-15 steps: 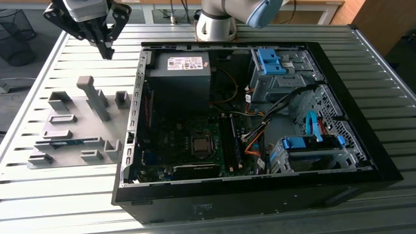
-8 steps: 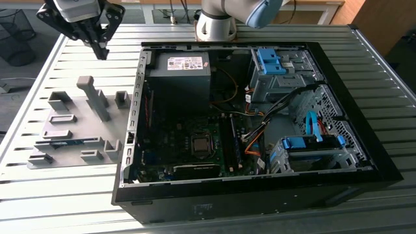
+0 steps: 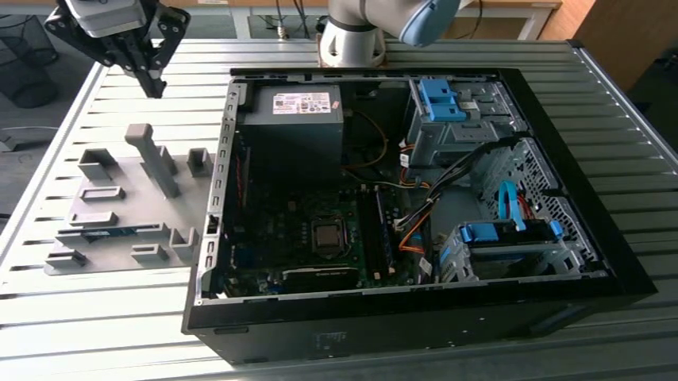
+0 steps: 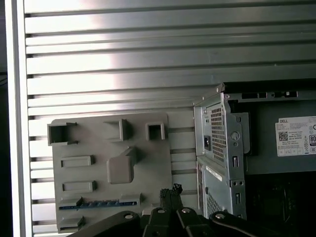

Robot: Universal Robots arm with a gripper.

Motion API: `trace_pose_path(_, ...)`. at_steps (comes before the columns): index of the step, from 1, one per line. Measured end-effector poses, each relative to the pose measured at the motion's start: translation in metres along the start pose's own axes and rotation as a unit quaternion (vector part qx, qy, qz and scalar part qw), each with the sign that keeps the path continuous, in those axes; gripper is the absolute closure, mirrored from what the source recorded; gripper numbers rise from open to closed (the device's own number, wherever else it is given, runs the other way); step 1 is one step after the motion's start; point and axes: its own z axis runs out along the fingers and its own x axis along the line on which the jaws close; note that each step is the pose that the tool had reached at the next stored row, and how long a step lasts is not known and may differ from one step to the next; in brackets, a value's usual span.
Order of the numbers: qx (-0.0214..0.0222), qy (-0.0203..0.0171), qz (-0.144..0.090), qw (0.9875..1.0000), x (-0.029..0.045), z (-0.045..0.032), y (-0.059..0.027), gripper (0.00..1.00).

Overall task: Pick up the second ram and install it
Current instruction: 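Reach for the second ram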

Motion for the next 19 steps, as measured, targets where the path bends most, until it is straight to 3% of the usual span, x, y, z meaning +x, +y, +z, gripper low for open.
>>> trace_pose_path(1, 0.0, 0.0, 0.0, 1.0, 0.0018, 0.0001, -0.0002, 0.89)
trace_pose_path(3, 0.0, 0.0, 0.0, 1.0, 0.012, 0.0004, -0.0046, 0.89)
trace_pose_path(10, 0.0, 0.0, 0.0, 1.0, 0.0251, 0.0006, -0.0227, 0.89)
trace_pose_path(19, 0.0, 0.0, 0.0, 1.0, 0.0645, 0.0023, -0.0337, 0.89)
